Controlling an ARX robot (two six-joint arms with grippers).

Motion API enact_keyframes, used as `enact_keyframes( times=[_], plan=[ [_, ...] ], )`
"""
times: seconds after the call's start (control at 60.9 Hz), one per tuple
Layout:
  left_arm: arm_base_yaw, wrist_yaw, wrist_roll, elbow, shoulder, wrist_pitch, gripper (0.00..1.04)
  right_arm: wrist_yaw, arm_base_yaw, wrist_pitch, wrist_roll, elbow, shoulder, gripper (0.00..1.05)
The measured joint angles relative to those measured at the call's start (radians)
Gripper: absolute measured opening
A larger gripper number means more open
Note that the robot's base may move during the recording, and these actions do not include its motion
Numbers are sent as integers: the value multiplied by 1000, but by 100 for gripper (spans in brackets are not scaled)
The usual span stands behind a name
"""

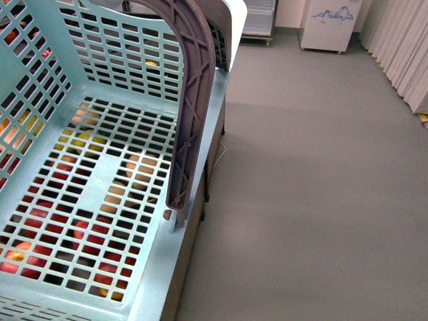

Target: Pick mango and avocado into basket

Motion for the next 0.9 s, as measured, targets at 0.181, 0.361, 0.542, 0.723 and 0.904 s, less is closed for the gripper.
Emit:
enact_keyframes(
  times=[0.181, 0.361, 0.542, 0.723, 0.904],
  plan=[
    [0, -2, 1, 0, -1, 0, 6, 0, 0, 0, 0, 0, 0, 97],
    [0, -6, 2, 0, -2, 0, 6, 0, 0, 0, 0, 0, 0, 97],
    [0, -5, 3, 0, -3, 0, 6, -1, 0, -1, 0, 0, 0, 97],
    [0, -4, 4, -2, -3, 0, 6, 0, 0, 0, 0, 0, 0, 97],
    [0, -3, 2, -2, -2, 0, 6, -1, 0, 0, 0, 0, 0, 97]
  ],
)
